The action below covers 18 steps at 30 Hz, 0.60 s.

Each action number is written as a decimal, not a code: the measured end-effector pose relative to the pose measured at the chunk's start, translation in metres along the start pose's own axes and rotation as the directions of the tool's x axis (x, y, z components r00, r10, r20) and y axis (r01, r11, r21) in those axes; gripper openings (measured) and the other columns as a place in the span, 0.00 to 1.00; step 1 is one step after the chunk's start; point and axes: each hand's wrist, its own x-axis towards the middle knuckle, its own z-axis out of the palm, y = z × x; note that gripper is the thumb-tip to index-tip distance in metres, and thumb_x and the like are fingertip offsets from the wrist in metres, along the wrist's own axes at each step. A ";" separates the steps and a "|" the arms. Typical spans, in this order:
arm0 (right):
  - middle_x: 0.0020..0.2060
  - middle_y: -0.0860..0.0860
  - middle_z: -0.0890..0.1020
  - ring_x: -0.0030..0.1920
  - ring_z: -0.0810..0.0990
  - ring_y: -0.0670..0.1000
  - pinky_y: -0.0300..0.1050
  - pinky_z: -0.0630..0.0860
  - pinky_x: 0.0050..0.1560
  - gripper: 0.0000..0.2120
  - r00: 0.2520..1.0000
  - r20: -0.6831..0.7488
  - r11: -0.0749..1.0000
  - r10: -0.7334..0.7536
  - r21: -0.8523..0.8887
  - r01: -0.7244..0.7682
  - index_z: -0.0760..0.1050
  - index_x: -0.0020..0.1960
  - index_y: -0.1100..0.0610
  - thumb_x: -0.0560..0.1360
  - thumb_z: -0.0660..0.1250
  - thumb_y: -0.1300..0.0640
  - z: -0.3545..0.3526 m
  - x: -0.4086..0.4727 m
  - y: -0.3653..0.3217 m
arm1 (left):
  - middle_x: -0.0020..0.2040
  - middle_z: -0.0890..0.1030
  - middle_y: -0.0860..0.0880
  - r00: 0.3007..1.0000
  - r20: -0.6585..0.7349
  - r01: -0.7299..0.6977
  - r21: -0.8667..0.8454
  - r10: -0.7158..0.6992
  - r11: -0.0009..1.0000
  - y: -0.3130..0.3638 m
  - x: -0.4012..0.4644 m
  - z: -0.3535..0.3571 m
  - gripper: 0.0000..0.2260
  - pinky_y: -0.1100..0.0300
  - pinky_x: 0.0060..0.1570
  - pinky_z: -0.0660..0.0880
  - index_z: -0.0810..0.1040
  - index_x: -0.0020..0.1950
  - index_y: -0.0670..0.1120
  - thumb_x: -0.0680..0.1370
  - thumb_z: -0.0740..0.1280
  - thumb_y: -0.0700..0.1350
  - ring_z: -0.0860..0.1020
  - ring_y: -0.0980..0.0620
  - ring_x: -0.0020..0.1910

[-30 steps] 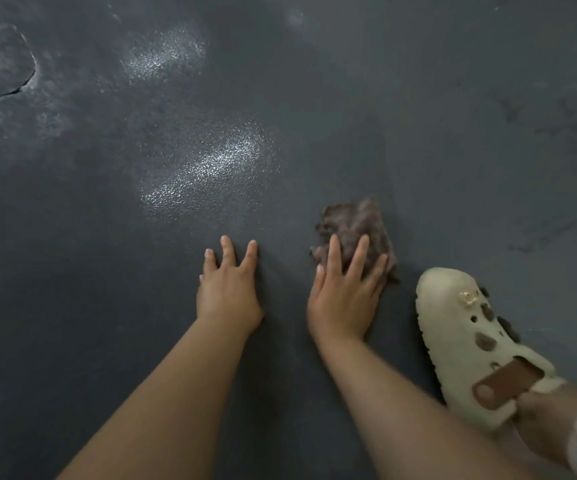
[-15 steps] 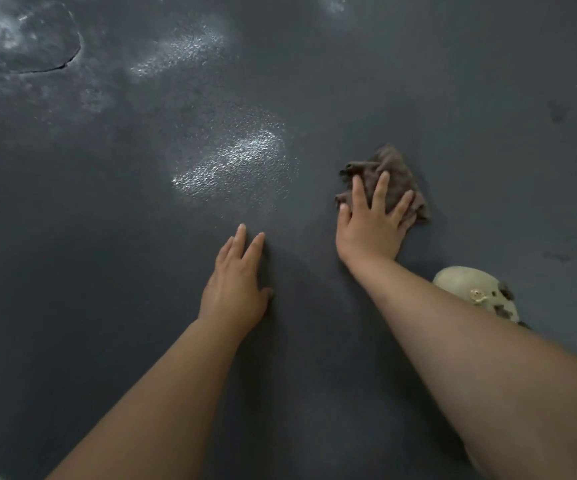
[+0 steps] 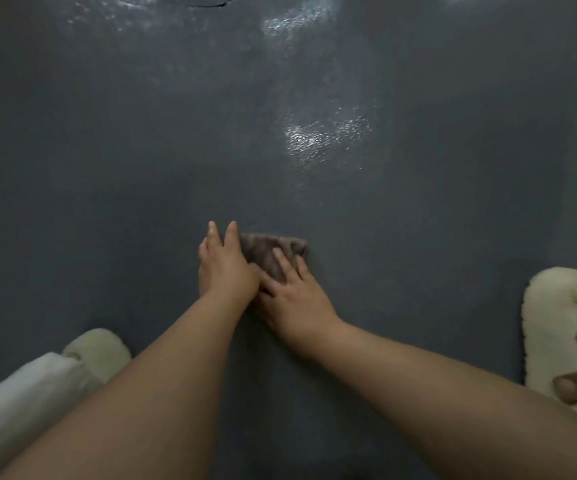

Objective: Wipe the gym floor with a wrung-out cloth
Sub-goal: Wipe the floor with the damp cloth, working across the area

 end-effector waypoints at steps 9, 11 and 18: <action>0.67 0.58 0.73 0.66 0.68 0.71 0.67 0.65 0.64 0.22 0.934 -0.275 0.973 0.228 0.021 -0.232 0.78 0.62 0.52 0.75 0.53 0.46 -0.016 0.003 0.081 | 0.78 0.39 0.46 0.999 0.050 -0.005 0.065 0.001 0.998 -0.033 -0.012 0.007 0.40 0.50 0.73 0.50 0.45 0.78 0.53 0.75 0.69 0.50 0.44 0.43 0.76; 0.75 0.56 0.59 0.74 0.53 0.68 0.60 0.50 0.72 0.23 0.836 -0.273 0.879 0.476 0.116 -0.463 0.66 0.72 0.49 0.80 0.52 0.45 -0.028 0.008 0.100 | 0.77 0.37 0.45 0.994 0.094 0.044 0.101 -0.054 0.994 -0.041 -0.014 0.008 0.45 0.48 0.74 0.49 0.43 0.78 0.54 0.73 0.72 0.53 0.42 0.42 0.76; 0.77 0.53 0.48 0.75 0.44 0.64 0.58 0.43 0.73 0.25 0.724 -0.217 0.753 0.655 0.278 -0.597 0.55 0.77 0.52 0.81 0.54 0.50 -0.033 0.029 0.067 | 0.77 0.38 0.48 0.984 0.175 0.028 0.057 -0.038 0.998 -0.072 -0.022 0.018 0.46 0.49 0.74 0.51 0.42 0.78 0.54 0.72 0.73 0.50 0.42 0.45 0.77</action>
